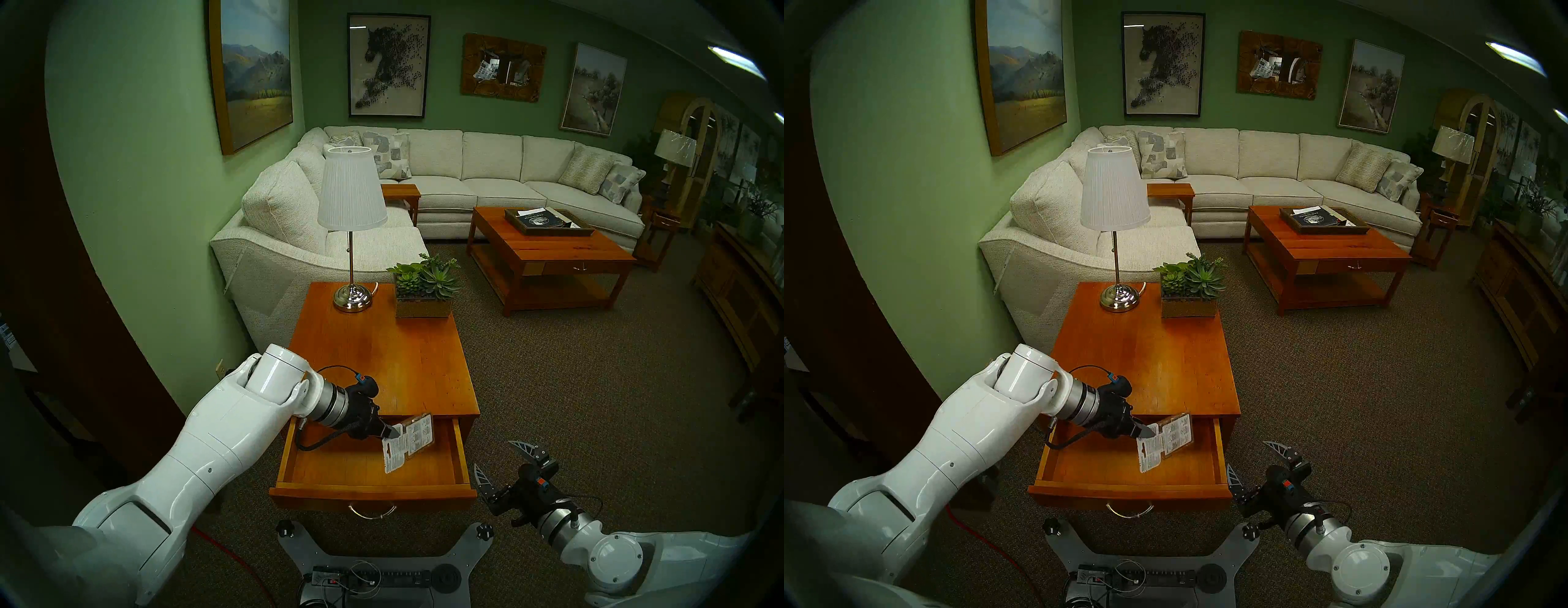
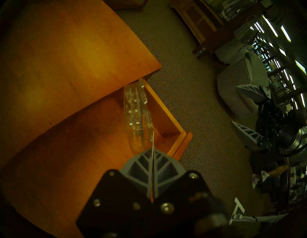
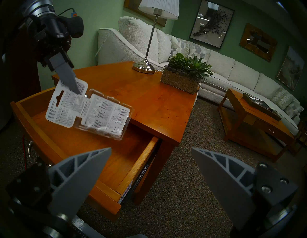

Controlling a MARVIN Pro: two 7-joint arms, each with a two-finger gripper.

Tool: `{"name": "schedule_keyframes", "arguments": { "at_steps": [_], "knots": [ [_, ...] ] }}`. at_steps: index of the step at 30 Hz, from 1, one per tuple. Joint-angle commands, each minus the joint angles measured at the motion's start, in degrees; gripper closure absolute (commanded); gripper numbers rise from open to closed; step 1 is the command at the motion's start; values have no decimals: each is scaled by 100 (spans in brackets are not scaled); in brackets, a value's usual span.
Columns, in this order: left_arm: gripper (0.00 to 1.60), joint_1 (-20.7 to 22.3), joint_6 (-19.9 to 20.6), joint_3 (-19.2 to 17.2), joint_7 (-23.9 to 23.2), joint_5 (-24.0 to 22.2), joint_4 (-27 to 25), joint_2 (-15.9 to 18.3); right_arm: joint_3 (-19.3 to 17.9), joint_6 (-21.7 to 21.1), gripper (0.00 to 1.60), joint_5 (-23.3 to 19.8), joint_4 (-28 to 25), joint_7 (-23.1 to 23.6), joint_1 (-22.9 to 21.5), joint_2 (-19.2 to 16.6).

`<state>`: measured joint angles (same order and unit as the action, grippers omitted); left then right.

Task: Open the drawer, take out the contents and close the drawer

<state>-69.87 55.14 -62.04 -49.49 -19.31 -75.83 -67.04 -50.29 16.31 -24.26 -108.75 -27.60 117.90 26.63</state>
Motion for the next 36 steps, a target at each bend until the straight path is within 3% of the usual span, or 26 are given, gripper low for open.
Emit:
{"name": "schedule_keyframes", "arguments": {
  "at_steps": [1,12,24,32,34,35,36],
  "knots": [
    [160,610,-14,-361,-228,-257,288,-338,-53,29,0,14,-102,1,-69,1],
    [160,1139,-84,-647,480,-90,1268,-936,-52,29,0,13,-101,1,-70,1],
    [160,1533,-837,-851,1642,117,2075,-1369,-52,29,0,13,-102,1,-70,1],
    [160,1592,-1247,-862,1971,251,2253,-1435,-53,29,0,13,-105,0,-69,-1],
    [103,1552,-1410,-836,2047,324,2218,-1430,-53,29,0,13,-108,0,-69,-3],
    [92,1536,-1437,-827,2113,365,2207,-1437,-54,28,0,13,-109,-1,-69,-4],
    [63,1520,-1459,-833,2124,372,2197,-1442,-54,28,0,13,-110,-1,-68,-4]
  ]
}}
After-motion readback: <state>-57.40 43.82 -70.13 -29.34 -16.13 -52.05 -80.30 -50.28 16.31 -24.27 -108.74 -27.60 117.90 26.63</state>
